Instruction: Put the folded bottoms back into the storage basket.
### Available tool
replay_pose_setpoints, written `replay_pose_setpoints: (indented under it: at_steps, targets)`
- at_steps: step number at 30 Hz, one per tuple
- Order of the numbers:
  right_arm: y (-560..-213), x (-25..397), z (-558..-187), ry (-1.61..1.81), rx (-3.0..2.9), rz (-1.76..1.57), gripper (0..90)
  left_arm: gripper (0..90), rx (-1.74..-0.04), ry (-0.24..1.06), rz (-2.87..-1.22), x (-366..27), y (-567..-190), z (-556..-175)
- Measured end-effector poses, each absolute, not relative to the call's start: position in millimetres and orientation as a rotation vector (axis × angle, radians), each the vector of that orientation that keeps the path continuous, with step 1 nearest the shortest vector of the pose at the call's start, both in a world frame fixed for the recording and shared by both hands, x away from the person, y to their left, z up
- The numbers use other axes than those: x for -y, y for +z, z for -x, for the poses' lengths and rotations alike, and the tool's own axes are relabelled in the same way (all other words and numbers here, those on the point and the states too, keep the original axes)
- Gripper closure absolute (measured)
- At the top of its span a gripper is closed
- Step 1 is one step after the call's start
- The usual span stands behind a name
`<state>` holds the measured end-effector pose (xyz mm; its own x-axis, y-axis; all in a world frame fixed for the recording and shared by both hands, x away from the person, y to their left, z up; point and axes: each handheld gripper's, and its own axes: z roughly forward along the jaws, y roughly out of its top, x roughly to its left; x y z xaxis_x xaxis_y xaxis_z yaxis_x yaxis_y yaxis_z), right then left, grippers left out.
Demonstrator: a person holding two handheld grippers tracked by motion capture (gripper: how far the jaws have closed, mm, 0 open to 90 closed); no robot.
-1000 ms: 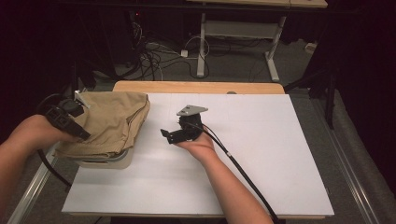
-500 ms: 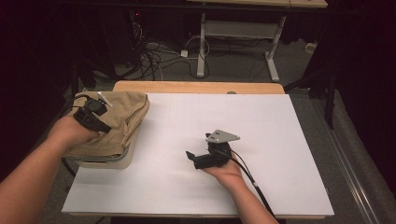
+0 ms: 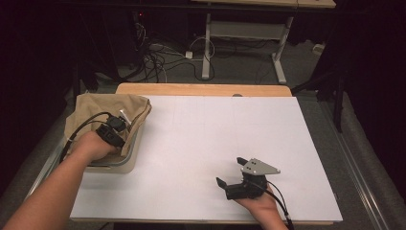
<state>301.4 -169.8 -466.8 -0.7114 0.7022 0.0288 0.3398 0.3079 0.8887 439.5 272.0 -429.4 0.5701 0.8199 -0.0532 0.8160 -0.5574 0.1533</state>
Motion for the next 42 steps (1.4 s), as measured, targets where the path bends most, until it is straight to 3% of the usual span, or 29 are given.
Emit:
replay_pose_setpoints:
  at_steps: [5,9,23,33,42]
  targets:
    - [-468.3,181.6,-290.4,1.358,-2.193,-0.937,0.3,87.4,-1.353,-0.026,-2.659,-266.3,-434.3,-441.6]
    - [-468.9,184.8,-289.1,1.364,-2.179,-0.943,0.3,87.3,-1.370,0.002,-2.649,-267.8,-429.7,-439.5]
    - [-472.5,189.2,-285.8,1.368,-2.175,-0.959,0.3,87.3,-1.584,0.273,-2.577,-345.4,-373.0,-413.1]
    - [-472.7,186.5,-282.6,1.375,-2.185,-0.950,0.3,87.4,-1.669,0.208,-2.553,-353.9,-411.2,-426.6]
    - [-472.5,187.4,-280.3,1.382,-2.184,-0.956,0.3,87.4,-1.690,0.211,-2.653,-338.9,-435.1,-441.2]
